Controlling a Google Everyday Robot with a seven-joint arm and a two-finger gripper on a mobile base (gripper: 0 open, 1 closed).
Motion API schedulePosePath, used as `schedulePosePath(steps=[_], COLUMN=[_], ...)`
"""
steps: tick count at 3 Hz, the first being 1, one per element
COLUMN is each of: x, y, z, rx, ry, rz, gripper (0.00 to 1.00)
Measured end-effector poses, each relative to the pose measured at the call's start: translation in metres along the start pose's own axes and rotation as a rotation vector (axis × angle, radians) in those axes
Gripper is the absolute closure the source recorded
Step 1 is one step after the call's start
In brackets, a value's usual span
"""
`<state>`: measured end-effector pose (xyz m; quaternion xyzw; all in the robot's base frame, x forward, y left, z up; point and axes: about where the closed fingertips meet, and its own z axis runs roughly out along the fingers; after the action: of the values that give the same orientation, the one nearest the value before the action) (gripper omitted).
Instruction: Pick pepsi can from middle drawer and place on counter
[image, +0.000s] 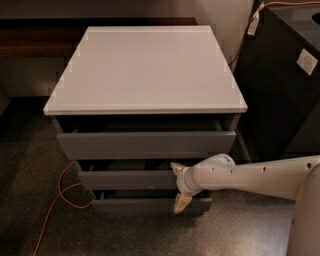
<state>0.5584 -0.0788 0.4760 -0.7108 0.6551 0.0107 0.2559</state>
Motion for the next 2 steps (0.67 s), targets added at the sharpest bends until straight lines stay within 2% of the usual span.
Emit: schedulePosePath(steps=[2], x=[0.031], y=[-0.022], z=[0.045], rx=[0.039], ry=[0.009], rz=[-0.008], gripper=[0.0])
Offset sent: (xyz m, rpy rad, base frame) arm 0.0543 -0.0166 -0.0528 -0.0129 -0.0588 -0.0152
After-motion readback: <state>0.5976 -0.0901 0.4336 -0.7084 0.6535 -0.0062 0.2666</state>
